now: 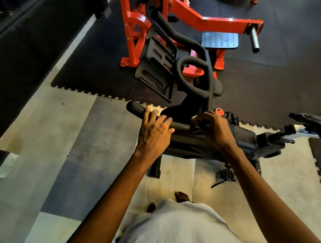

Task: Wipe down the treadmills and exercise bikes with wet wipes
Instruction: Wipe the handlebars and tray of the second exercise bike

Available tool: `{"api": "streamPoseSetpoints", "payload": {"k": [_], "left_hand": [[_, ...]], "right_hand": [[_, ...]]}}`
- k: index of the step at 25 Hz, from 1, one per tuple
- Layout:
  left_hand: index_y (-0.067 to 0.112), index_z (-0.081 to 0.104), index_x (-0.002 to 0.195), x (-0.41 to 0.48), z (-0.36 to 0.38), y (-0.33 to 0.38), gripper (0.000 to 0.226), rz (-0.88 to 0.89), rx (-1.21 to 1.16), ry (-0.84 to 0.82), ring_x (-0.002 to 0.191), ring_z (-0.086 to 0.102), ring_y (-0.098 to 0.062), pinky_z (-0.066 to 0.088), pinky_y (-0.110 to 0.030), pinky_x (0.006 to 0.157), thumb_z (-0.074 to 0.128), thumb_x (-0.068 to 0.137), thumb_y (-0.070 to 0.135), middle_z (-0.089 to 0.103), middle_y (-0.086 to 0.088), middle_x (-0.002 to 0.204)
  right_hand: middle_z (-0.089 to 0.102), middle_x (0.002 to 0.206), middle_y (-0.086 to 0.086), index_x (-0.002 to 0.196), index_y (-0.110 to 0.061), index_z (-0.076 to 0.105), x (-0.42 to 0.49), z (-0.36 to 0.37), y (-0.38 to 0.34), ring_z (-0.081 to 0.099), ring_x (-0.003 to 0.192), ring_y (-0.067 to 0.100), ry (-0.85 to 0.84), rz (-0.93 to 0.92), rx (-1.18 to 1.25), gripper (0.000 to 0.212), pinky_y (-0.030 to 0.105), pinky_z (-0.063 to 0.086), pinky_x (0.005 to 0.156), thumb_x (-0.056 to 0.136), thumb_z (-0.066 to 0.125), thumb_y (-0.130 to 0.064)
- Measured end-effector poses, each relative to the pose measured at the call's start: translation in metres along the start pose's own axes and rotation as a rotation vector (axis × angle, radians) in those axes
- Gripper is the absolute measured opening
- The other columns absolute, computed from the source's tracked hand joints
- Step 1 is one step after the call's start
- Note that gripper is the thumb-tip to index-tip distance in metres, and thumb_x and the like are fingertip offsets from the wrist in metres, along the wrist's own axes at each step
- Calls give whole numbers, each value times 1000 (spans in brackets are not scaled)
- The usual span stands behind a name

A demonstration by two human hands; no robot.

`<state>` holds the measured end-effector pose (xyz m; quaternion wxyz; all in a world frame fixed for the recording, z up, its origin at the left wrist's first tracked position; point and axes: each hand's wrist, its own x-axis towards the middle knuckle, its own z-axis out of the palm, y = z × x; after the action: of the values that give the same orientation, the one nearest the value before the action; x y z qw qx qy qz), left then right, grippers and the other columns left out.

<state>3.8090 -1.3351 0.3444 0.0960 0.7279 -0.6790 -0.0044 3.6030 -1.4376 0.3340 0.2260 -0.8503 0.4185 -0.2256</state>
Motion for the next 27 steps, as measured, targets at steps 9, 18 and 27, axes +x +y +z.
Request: {"api": "streamPoseSetpoints", "payload": {"k": [9,18,27], "left_hand": [[20,54,139,23,27,45,43,37,-130,-132,126,50,-23,25,-39,110,43,105,45,59,-3,137],[19,51,140,53,44,89,43,-135,-285,-207,118,56,-25,27,-42,105,40,106,43,63,-6,127],[15,57,141,45,92,116,49,-225,-154,168,106,62,-18,38,-39,99,44,102,42,68,-1,121]], "right_hand": [[61,109,7,118,-12,71,6,-3,34,62,91,15,119,58,-81,36,12,52,78,86,72,5],[66,96,-3,109,-10,76,5,-15,62,63,87,-12,170,165,229,19,6,48,77,90,73,-8],[65,97,-3,109,-17,78,58,-17,94,65,86,6,148,83,358,18,18,53,75,91,74,-18]]}}
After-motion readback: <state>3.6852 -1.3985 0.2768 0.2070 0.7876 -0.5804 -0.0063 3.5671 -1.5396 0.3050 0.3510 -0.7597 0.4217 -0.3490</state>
